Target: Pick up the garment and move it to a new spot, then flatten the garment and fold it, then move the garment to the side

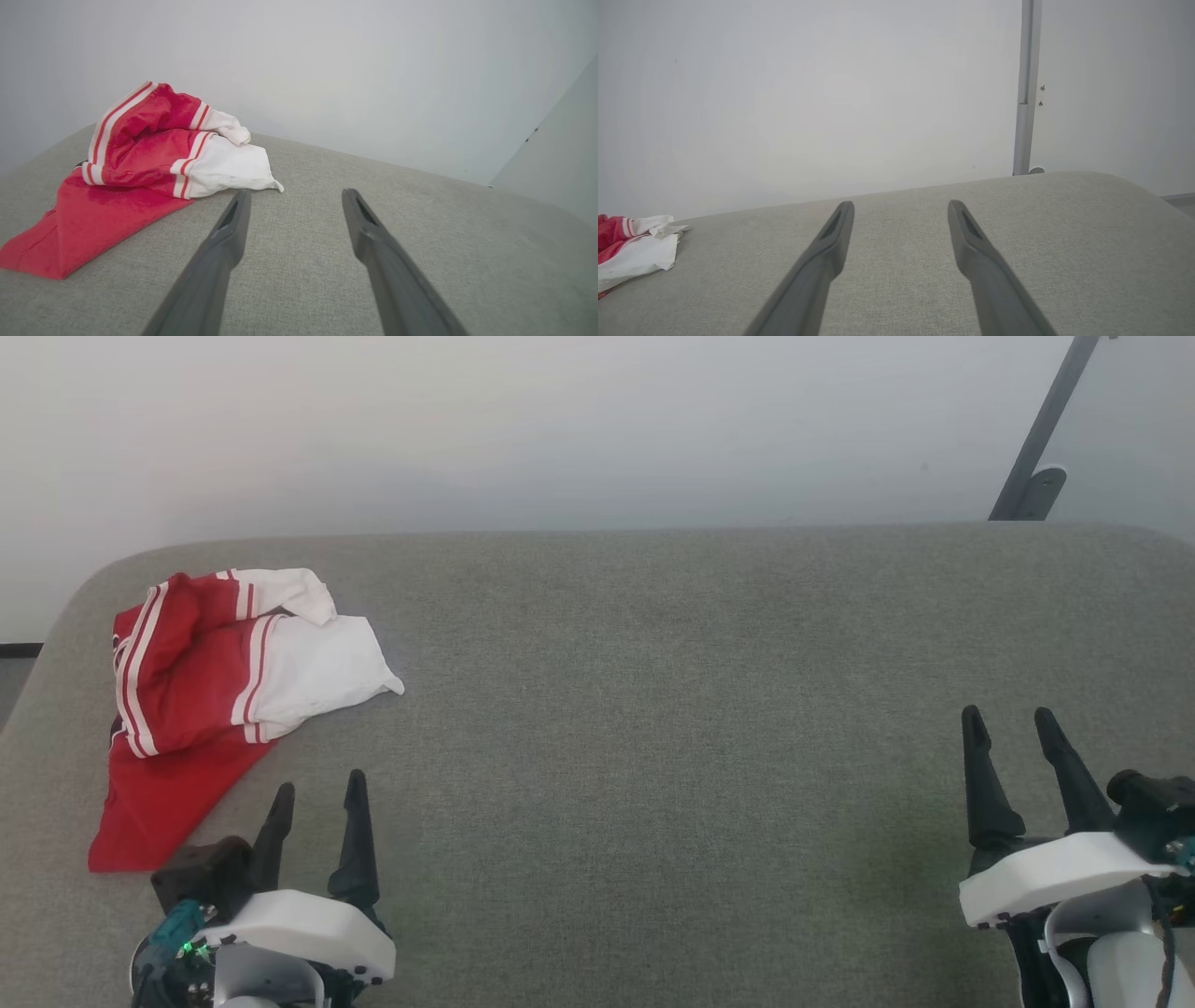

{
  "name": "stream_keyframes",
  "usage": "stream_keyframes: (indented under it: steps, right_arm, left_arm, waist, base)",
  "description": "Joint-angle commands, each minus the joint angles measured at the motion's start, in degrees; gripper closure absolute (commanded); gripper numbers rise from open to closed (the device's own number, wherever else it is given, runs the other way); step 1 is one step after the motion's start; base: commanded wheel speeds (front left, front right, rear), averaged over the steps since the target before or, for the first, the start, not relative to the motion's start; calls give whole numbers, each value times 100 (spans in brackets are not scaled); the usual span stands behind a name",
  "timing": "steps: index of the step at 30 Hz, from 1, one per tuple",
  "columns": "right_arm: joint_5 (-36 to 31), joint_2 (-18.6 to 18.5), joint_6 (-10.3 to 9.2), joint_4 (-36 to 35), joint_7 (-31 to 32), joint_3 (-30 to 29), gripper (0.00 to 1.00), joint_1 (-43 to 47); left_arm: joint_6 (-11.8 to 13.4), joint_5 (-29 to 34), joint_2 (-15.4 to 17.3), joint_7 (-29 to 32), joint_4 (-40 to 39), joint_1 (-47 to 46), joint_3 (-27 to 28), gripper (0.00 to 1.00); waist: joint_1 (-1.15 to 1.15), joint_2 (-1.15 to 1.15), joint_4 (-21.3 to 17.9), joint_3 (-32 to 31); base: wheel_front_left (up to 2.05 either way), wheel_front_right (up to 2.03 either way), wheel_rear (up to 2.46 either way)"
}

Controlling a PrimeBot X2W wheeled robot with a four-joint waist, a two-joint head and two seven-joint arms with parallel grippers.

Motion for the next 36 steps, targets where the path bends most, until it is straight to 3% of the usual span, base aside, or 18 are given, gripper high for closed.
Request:
stream_keyframes:
  steps: [1,22,36]
  right_arm:
    - [-154,9,0,-84,-64,-12,0,-100]
    - [-1310,85,0,-218,-369,-207,0,7]
    - [-1605,187,-1,-229,-522,-455,0,38]
  left_arm:
    - [31,167,36,-47,-81,-7,-34,0]
    - [217,1234,132,-356,-309,191,-176,0]
    - [106,1599,-25,-504,-318,255,52,0]
  waist:
    - [0,0,-2,-1]
    - [0,0,11,0]
    - [0,0,27,22]
  base:
    - [0,0,0]
    - [0,0,0]
    - [0,0,0]
